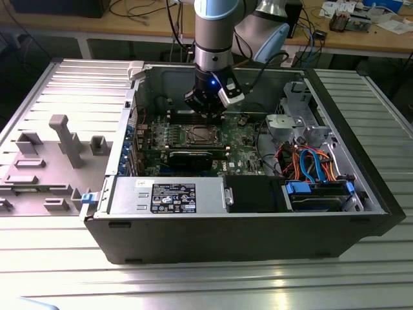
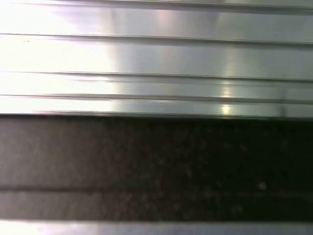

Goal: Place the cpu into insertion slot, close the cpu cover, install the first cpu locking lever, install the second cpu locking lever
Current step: 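Install the first cpu locking lever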

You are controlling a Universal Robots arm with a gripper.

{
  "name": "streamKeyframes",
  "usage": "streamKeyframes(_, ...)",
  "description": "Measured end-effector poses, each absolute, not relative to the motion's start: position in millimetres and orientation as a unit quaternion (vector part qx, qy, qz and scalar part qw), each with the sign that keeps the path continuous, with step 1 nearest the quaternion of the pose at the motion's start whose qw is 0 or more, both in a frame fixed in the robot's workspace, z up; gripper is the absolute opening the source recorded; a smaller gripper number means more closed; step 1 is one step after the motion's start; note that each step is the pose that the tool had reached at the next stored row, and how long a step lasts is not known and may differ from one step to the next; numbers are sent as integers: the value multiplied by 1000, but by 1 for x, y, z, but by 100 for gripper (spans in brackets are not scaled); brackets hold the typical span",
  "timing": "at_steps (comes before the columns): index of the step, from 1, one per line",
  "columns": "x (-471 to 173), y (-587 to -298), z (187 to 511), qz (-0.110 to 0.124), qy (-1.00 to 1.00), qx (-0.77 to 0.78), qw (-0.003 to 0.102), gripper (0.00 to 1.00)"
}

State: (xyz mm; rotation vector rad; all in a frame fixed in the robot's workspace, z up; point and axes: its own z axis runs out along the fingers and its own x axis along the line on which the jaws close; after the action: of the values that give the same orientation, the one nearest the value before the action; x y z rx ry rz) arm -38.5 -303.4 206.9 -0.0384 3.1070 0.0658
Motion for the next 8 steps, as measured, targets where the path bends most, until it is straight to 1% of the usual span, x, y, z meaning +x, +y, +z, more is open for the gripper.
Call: streamKeyframes(8, -38, -306, 207, 21, 1000, -12, 17, 11)
